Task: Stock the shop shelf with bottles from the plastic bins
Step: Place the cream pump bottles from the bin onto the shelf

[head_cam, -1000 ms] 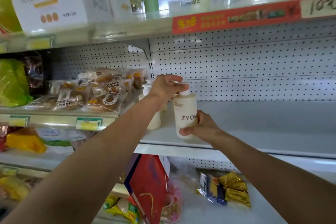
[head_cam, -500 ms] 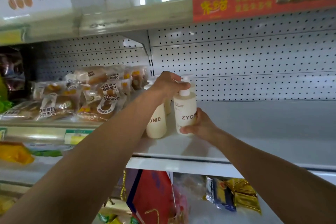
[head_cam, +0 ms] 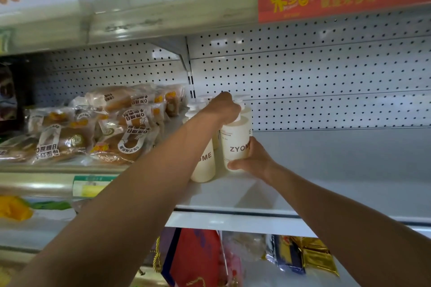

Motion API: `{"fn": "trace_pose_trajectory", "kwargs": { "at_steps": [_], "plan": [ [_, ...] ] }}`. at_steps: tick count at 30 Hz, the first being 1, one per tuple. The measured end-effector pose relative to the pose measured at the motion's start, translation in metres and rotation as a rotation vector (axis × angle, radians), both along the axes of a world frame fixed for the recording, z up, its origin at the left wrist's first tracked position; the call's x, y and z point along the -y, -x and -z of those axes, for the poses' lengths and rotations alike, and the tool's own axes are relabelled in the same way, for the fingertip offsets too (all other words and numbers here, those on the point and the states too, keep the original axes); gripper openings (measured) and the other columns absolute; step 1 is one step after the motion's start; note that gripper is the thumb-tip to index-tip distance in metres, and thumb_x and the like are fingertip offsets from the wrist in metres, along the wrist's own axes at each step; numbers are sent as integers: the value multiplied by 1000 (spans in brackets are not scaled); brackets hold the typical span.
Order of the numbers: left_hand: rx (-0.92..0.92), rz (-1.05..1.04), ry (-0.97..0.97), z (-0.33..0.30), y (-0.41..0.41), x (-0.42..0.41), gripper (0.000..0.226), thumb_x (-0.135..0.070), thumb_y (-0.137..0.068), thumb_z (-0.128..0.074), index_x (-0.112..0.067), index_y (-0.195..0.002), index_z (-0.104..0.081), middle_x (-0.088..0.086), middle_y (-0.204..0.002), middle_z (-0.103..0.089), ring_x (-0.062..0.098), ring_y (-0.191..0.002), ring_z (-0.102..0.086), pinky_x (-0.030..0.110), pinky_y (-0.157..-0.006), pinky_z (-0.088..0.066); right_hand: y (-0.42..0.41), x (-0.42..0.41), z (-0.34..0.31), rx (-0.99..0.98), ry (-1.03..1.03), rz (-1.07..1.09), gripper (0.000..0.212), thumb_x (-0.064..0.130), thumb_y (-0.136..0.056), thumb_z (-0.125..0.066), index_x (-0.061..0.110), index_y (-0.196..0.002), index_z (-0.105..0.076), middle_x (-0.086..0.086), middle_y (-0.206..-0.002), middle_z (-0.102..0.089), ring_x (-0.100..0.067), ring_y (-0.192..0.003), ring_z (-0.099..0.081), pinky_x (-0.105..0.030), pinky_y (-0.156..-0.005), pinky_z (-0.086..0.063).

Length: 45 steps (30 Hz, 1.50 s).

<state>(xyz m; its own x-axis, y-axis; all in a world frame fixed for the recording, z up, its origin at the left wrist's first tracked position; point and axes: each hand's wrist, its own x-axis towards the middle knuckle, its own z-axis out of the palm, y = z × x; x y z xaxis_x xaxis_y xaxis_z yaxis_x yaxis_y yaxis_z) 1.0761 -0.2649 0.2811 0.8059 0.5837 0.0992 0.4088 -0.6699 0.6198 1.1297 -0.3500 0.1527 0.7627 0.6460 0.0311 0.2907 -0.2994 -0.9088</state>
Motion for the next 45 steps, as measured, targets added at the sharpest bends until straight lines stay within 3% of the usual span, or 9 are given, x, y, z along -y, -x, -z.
{"fn": "trace_pose_trajectory", "kwargs": {
  "at_steps": [5,11,15,19,22,25,29,38,45],
  "plan": [
    [1,-28,0,1,1,-1,4,-10,-94,-41,-9,-93,-45,3,-77,-39,14,-65,-37,28,-54,-26,5,-1,2,22,-1,53,74,15,-61,-85,17,-124,-44,-1,-116,-60,-21,-107,-57,-29,-77,-46],
    [19,-11,31,1,4,4,28,-8,-95,-42,-4,-122,-49,9,-108,-49,22,-92,-47,28,-75,-38,7,-3,4,59,25,80,74,20,-62,-85,17,-121,-41,-4,-117,-56,-24,-109,-54,-35,-82,-49],
    [45,-34,-46,5,8,13,17,-9,-95,-38,-4,-107,-50,23,-112,-55,27,-88,-53,37,-67,-43,10,5,2,124,82,72,82,24,-65,-82,13,-132,-35,-7,-127,-49,-27,-119,-48,-46,-98,-47],
    [39,-62,-236,17,14,21,44,-22,-98,-44,-6,-138,-39,17,-137,-41,32,-120,-48,42,-100,-43,14,34,1,279,189,35,71,23,-82,-69,13,-142,-33,-8,-138,-44,-26,-126,-45,-43,-104,-43],
    [82,-69,-423,21,21,30,52,-9,-96,-48,-11,-145,-34,12,-146,-31,27,-135,-33,37,-108,-35,13,67,-3,466,288,-13,52,24,-88,-63,17,-136,-45,-4,-135,-52,-20,-122,-51,-36,-100,-45],
    [143,-53,-572,26,33,45,56,3,-91,-50,-18,-142,-40,4,-143,-37,21,-134,-33,36,-99,-44,14,103,-11,546,358,-17,41,26,-92,-59,23,-132,-50,6,-133,-55,-14,-118,-55,-31,-95,-46],
    [136,-19,-669,40,56,78,38,-16,-95,-52,-25,-132,-51,-2,-129,-54,20,-119,-52,37,-82,-50,21,156,-17,699,443,-25,36,29,-95,-53,25,-131,-52,7,-133,-56,-15,-116,-55,-30,-93,-43],
    [19,48,-544,111,110,191,25,-37,-95,-53,-32,-119,-60,-15,-108,-69,13,-105,-62,28,-80,-41,52,282,3,911,475,12,29,30,-95,-53,24,-122,-59,4,-118,-62,-17,-107,-59,-31,-87,-45],
    [-129,131,-246,210,136,253,25,-39,-93,-56,-29,-115,-64,-10,-105,-70,14,-94,-65,35,-85,-54,78,353,76,736,505,7,21,30,-94,-50,29,-112,-62,9,-110,-64,-16,-97,-62,-28,-77,-47]
  ]
}}
